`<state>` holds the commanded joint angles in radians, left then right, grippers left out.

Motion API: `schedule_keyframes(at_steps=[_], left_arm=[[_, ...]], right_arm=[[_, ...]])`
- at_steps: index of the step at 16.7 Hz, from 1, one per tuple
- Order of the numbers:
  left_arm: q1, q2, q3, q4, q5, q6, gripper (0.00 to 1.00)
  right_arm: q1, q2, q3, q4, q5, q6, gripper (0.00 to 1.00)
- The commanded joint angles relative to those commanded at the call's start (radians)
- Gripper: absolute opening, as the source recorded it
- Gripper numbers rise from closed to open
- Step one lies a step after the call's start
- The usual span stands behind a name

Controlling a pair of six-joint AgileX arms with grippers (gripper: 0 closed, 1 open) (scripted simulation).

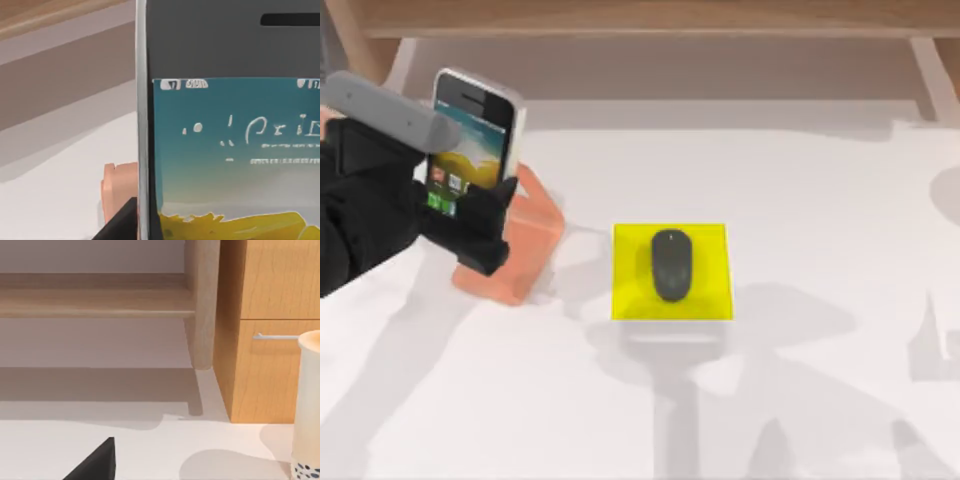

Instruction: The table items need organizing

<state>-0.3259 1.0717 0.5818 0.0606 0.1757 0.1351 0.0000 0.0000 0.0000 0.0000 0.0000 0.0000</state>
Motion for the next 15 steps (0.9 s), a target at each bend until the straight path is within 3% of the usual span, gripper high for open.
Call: schedule_keyframes(at_steps=[15], left_arm=[[0.046, 0.268, 0.035, 0.223, -0.060, -0.081, 0.00]], right_arm=[[0.000, 0.000, 0.000, 0.000, 0.000, 0.000, 1.00]])
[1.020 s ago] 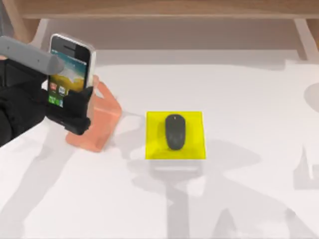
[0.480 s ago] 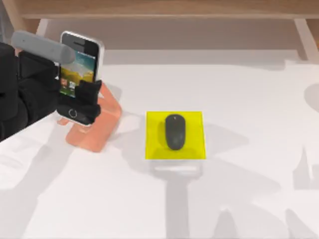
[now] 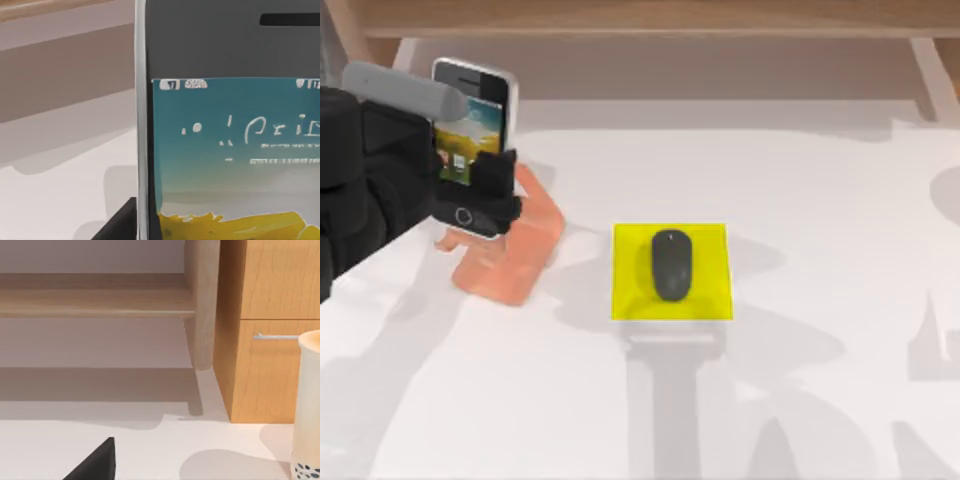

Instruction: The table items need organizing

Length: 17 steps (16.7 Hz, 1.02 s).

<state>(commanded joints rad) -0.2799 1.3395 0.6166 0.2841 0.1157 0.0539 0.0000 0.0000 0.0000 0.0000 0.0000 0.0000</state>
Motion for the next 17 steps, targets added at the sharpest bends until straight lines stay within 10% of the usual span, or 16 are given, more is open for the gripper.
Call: schedule_keyframes(at_steps=[2, 15, 17], left_arm=[[0.000, 0.000, 0.000, 0.000, 0.000, 0.000, 0.00], [0.000, 0.000, 0.000, 0.000, 0.000, 0.000, 0.98], [0.000, 0.000, 0.000, 0.000, 0.000, 0.000, 1.00]], right_arm=[[0.000, 0.000, 0.000, 0.000, 0.000, 0.000, 1.00], [0.000, 0.000, 0.000, 0.000, 0.000, 0.000, 1.00], [0.000, 0.000, 0.000, 0.000, 0.000, 0.000, 1.00]])
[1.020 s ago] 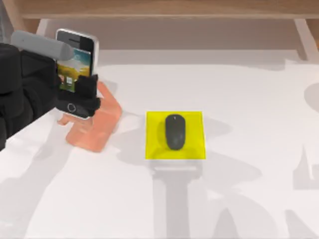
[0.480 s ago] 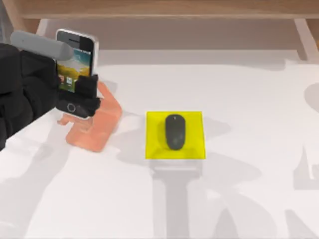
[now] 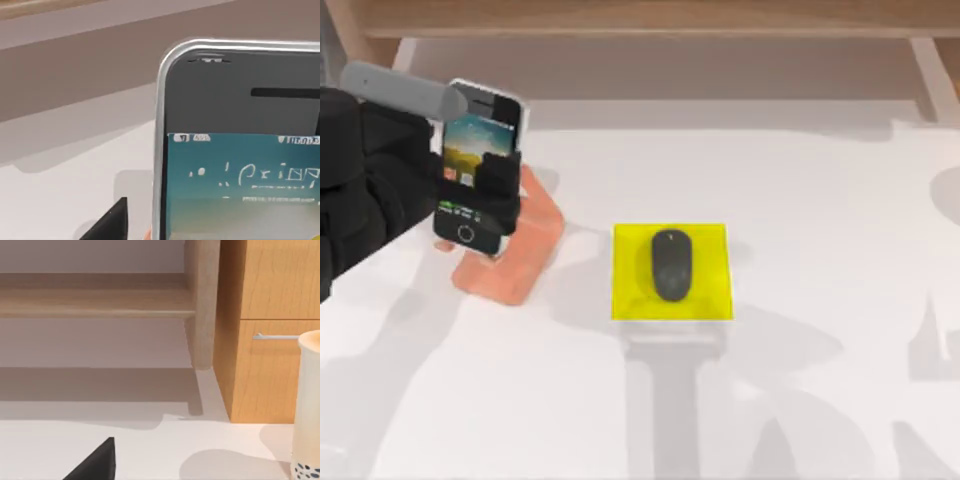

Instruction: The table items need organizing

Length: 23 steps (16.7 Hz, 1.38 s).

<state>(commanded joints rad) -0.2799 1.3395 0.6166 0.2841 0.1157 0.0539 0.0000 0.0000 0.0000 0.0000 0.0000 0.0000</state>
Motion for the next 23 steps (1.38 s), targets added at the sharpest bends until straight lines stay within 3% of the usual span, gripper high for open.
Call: schedule_keyframes(at_steps=[8, 23], left_arm=[[-0.002, -0.005, -0.001, 0.000, -0.001, 0.001, 1.00], [-0.004, -0.222, -0.122, -0.058, -0.040, -0.017, 1.00]], right_arm=[[0.000, 0.000, 0.000, 0.000, 0.000, 0.000, 1.00], [0.000, 0.000, 0.000, 0.000, 0.000, 0.000, 1.00]])
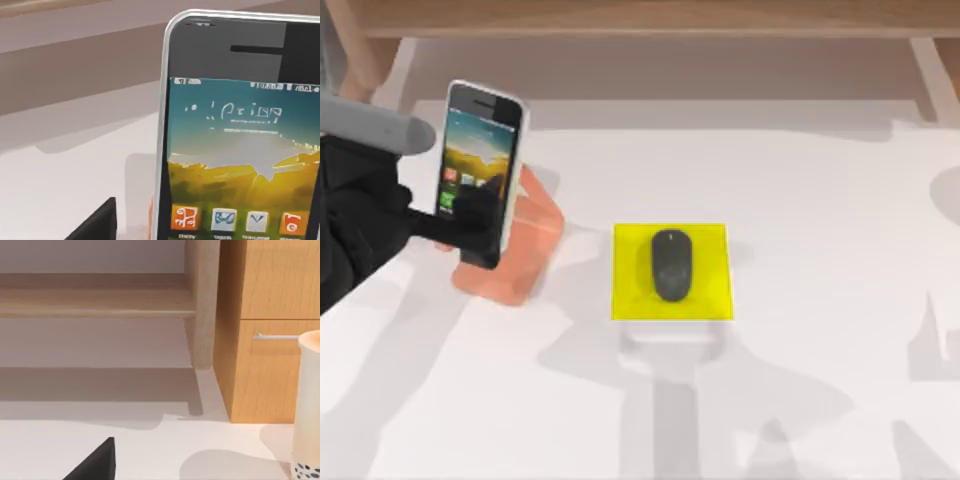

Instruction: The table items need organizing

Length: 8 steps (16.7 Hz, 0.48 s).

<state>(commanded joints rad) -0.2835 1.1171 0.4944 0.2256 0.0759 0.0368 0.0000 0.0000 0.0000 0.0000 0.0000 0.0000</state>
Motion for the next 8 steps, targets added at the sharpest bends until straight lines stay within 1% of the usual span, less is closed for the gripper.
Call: schedule_keyframes(at_steps=[4, 8], left_arm=[[0.051, -0.192, -0.084, -0.038, -0.015, -0.007, 1.00], [0.118, -0.457, -0.203, -0.093, -0.033, -0.016, 1.00]], right_arm=[[0.000, 0.000, 0.000, 0.000, 0.000, 0.000, 1.00], [0.000, 0.000, 0.000, 0.000, 0.000, 0.000, 1.00]])
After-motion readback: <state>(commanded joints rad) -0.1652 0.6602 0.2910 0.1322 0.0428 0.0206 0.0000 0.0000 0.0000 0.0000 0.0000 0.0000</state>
